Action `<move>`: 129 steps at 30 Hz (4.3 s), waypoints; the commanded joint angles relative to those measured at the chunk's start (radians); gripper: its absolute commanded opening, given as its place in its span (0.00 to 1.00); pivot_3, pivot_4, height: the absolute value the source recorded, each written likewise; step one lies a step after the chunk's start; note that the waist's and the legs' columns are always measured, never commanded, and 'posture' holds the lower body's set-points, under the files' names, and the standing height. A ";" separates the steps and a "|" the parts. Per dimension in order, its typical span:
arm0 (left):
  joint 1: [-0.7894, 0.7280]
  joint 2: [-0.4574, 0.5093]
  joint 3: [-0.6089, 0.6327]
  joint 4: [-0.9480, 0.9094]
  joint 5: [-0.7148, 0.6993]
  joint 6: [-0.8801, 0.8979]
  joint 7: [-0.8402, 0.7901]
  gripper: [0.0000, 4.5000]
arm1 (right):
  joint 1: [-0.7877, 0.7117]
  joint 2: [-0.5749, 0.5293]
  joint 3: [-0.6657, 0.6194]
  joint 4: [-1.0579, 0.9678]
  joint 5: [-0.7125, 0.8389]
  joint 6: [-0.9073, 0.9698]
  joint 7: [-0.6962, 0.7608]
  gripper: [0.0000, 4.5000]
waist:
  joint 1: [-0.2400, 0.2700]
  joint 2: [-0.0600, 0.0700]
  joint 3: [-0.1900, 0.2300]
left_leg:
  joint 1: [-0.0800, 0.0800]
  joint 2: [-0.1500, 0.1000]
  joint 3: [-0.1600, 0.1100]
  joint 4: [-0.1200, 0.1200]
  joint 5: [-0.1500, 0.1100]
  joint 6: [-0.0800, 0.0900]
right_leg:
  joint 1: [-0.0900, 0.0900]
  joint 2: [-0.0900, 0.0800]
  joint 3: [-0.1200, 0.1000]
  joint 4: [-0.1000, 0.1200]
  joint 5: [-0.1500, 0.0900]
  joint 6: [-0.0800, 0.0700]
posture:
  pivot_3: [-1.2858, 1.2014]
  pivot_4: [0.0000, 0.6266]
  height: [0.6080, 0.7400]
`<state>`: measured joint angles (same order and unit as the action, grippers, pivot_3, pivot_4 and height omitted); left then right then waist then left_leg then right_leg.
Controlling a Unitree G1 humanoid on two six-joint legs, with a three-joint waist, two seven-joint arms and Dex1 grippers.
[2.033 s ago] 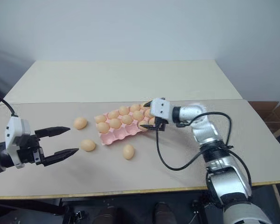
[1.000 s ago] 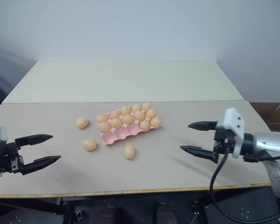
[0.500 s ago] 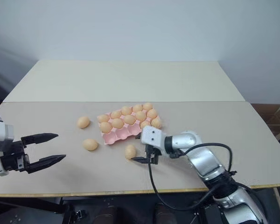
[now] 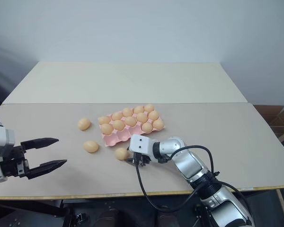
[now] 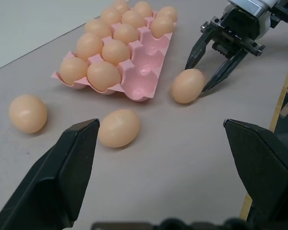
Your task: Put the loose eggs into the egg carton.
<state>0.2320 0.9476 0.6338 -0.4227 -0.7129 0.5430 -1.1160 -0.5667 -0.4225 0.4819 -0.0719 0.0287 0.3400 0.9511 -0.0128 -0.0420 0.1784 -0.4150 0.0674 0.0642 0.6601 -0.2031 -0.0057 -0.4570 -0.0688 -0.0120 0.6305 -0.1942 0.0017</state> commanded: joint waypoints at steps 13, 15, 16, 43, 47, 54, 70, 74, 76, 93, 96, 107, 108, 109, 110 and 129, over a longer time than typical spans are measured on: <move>0.002 -0.019 0.028 -0.031 -0.006 -0.017 0.019 1.00 | -0.062 -0.022 -0.146 -0.135 0.173 0.093 0.080 0.37 | -0.001 0.000 0.000 | 0.000 0.001 0.000 0.000 0.000 0.000 | 0.000 0.001 0.000 0.000 0.000 0.000 | 0.52 0.24 1.00; 0.006 -0.021 0.029 -0.031 -0.004 -0.018 0.019 1.00 | -0.063 -0.026 -0.147 -0.132 0.178 0.094 0.080 0.50 | -0.001 0.000 0.000 | 0.000 0.001 0.000 0.000 0.000 0.000 | 0.000 0.001 0.000 0.000 0.000 0.000 | 0.52 0.24 1.00; 0.009 -0.021 0.031 -0.033 -0.003 -0.017 0.021 1.00 | -0.064 -0.027 -0.151 -0.130 0.182 0.095 0.080 0.59 | -0.001 0.000 0.000 | 0.000 0.001 0.000 0.000 0.000 0.000 | 0.000 0.001 0.000 0.000 0.000 0.000 | 0.52 0.24 1.00; -0.049 -0.008 -0.073 0.079 0.066 -0.079 -0.024 1.00 | 0.183 -0.529 -0.684 -0.171 0.524 0.108 0.358 0.99 | 0.004 0.000 0.000 | 0.001 0.000 0.000 0.000 0.000 0.000 | 0.001 0.000 0.001 -0.001 0.000 0.000 | 0.52 0.24 1.00; -0.084 -0.008 -0.114 0.105 0.084 -0.092 -0.028 1.00 | 0.213 -0.539 -0.705 -0.199 0.547 0.113 0.350 0.99 | 0.001 0.000 0.000 | 0.001 0.000 0.001 0.000 0.000 0.000 | 0.000 0.000 0.001 -0.001 0.000 0.000 | 0.52 0.24 1.00; -0.181 -0.006 -0.240 0.141 0.123 -0.137 -0.062 1.00 | 0.215 -0.552 -0.710 -0.190 0.564 0.100 0.350 0.99 | 0.006 0.000 0.000 | 0.001 0.000 0.001 0.000 0.000 0.000 | 0.001 0.000 0.001 -0.001 0.000 0.000 | 0.52 0.24 1.00; -0.543 -0.175 -0.654 0.485 0.420 -0.383 -0.071 1.00 | 0.205 -0.546 -0.714 -0.224 0.587 0.100 0.335 0.99 | 0.021 0.000 0.000 | 0.000 0.000 0.001 0.001 0.000 0.000 | 0.001 0.001 0.002 -0.001 0.004 0.006 | 0.52 0.24 1.00; -0.605 -0.213 -0.703 0.574 0.476 -0.437 -0.062 1.00 | 0.211 -0.552 -0.721 -0.235 0.598 0.101 0.326 0.99 | 0.024 -0.001 0.000 | 0.000 0.000 0.001 0.001 0.000 0.000 | 0.001 0.001 0.002 -0.001 0.004 0.006 | 0.52 0.24 1.00; -0.631 -0.233 -0.719 0.605 0.495 -0.443 -0.052 1.00 | 0.216 -0.553 -0.725 -0.243 0.602 0.102 0.321 0.99 | 0.024 -0.001 0.000 | 0.000 0.000 0.001 0.001 0.000 0.000 | 0.001 0.001 0.002 -0.001 0.004 0.006 | 0.52 0.24 1.00; -0.500 -0.103 -0.543 0.439 0.324 -0.349 -0.167 0.48 | 0.228 -0.541 -0.733 -0.241 0.599 0.089 0.291 1.00 | 0.021 -0.001 0.000 | 0.000 0.000 0.000 0.001 0.000 0.000 | 0.001 0.001 0.002 0.000 0.004 0.006 | 0.52 0.24 1.00; -0.521 -0.108 -0.505 0.393 0.267 -0.311 -0.153 0.48 | 0.220 -0.538 -0.729 -0.234 0.598 0.087 0.288 1.00 | 0.025 -0.001 0.000 | 0.000 0.000 0.000 0.001 0.000 0.000 | 0.001 0.001 0.002 0.000 0.004 0.006 | 0.52 0.24 1.00; -0.921 -0.468 -0.785 0.600 0.477 -0.343 0.063 0.48 | 0.239 -0.541 -0.750 -0.284 0.611 0.102 0.261 1.00 | 0.039 -0.002 -0.001 | 0.000 -0.002 -0.001 0.006 0.000 0.000 | 0.006 0.001 0.001 -0.002 0.005 0.008 | 0.52 0.24 1.00; -0.957 -0.495 -0.816 0.656 0.520 -0.372 0.081 0.48 | 0.247 -0.543 -0.758 -0.295 0.615 0.107 0.253 1.00 | 0.038 -0.002 -0.001 | 0.000 -0.002 -0.001 0.006 0.000 0.000 | 0.007 0.001 0.001 -0.002 0.006 0.009 | 0.52 0.24 1.00; -0.983 -0.514 -0.838 0.702 0.556 -0.405 0.094 0.48 | 0.253 -0.544 -0.765 -0.305 0.617 0.112 0.246 1.00 | 0.036 -0.002 -0.001 | 0.000 -0.003 -0.001 0.006 0.000 0.001 | 0.007 0.001 0.002 -0.002 0.006 0.009 | 0.52 0.24 1.00; -1.008 -0.531 -0.856 0.746 0.584 -0.422 0.106 0.48 | 0.261 -0.546 -0.774 -0.316 0.621 0.117 0.240 1.00 | 0.031 -0.002 -0.001 | 0.000 -0.002 -0.002 0.006 0.000 0.001 | 0.007 0.001 0.002 -0.002 0.006 0.009 | 0.52 0.24 1.00; -1.031 -0.445 -0.724 0.718 0.524 -0.426 0.036 0.99 | 0.299 -0.551 -0.810 -0.366 0.648 0.143 0.182 1.00 | 0.014 -0.002 -0.001 | 0.000 -0.002 -0.003 0.006 0.000 0.001 | 0.006 0.002 0.002 -0.001 0.006 0.009 | 0.52 0.24 1.00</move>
<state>-0.8050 0.4702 -0.1571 0.3729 -0.1316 0.0879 -1.0672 -0.2434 -0.9645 -0.3182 -0.4377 0.6529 0.4915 1.1315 0.0013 -0.0437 0.1774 -0.4147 0.0660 0.0609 0.6663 -0.2034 -0.0047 -0.4507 -0.0666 -0.0101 0.6295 -0.1886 0.0103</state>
